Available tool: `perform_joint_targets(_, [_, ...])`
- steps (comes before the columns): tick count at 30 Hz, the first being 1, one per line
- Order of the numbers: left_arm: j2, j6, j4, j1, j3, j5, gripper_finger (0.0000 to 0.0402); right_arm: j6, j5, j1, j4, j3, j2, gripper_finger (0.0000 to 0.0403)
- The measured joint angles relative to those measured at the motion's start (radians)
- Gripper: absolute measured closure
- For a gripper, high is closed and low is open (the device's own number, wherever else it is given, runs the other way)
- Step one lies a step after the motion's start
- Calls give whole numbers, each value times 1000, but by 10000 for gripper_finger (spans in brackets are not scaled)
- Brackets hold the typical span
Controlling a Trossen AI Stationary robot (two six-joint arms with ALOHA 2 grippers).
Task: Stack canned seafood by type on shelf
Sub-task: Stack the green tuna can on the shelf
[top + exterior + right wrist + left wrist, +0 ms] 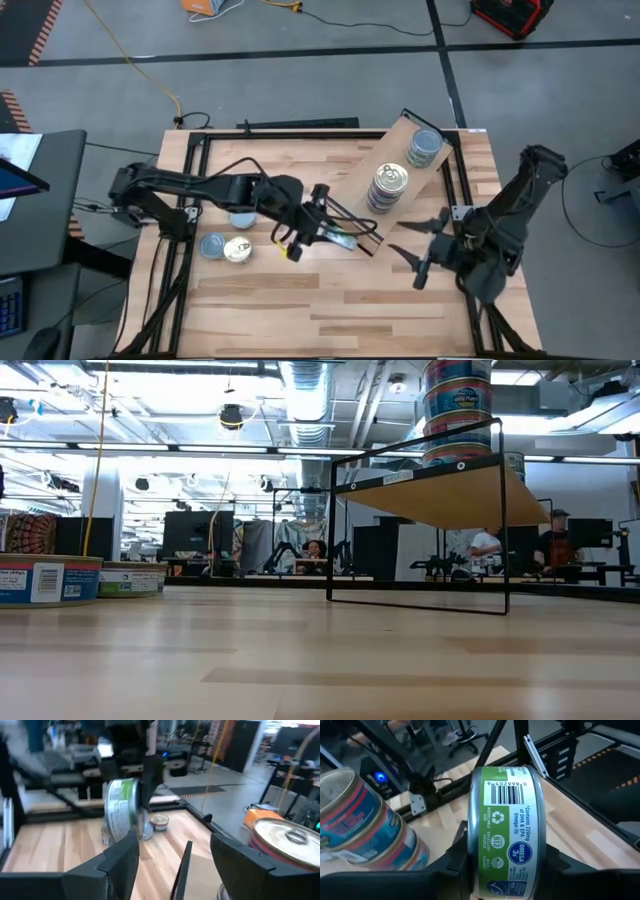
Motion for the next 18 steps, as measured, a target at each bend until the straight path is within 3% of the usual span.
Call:
perform_joint_targets(10, [1,174,126,47,-2,-19,277,-473,-194,-134,123,0,1,126])
perform_joint_targets(18, [1,296,272,52,-2,-37,277,-601,-195,-221,128,0,0,126])
